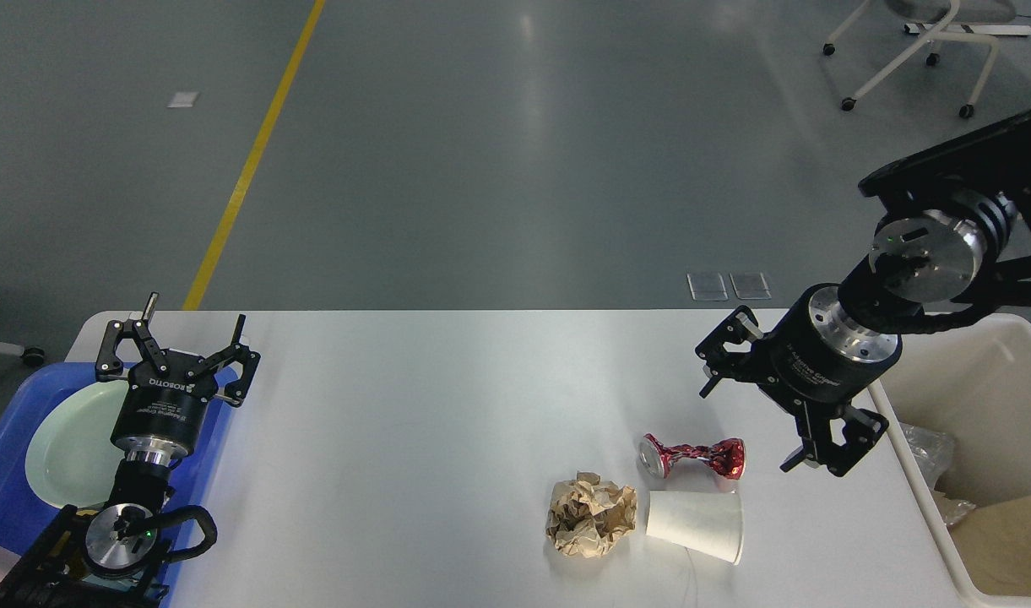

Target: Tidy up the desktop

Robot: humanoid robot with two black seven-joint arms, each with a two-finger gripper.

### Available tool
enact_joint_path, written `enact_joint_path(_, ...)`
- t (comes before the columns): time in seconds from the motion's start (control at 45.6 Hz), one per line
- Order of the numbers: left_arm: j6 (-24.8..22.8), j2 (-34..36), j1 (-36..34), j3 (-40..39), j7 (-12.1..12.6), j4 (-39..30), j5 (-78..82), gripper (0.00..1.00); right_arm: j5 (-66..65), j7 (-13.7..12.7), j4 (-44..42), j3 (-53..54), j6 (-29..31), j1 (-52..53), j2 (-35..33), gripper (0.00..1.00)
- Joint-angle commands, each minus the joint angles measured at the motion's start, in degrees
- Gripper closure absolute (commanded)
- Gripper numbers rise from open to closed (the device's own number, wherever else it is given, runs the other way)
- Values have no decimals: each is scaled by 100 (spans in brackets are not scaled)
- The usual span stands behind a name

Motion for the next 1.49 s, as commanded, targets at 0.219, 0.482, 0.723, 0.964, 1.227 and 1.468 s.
enact_joint_path(0.219,0,0,1,0,-9,-3,0,4,1282,331,3,1322,-2572,-1526,-148,0)
enact_joint_path(0.482,0,0,1,0,0,5,0,4,1238,1078,-286,2421,-3707,-2959,-306,0)
enact_joint_path(0.723,0,0,1,0,0,-3,0,4,1176,1404,-1122,2518,-3848,-3979,-192,1)
enact_joint_path(0.964,0,0,1,0,0,5,0,4,1176,1404,-1710,2518,-3822,-4392,19,1)
enact_joint_path(1.227,0,0,1,0,-9,-3,0,4,1176,1342,-2282,2518,-3743,-4849,309,0)
enact_joint_path(1.468,0,0,1,0,-9,-4,0,4,1176,1342,-2537,2501,-3743,-5016,326,0)
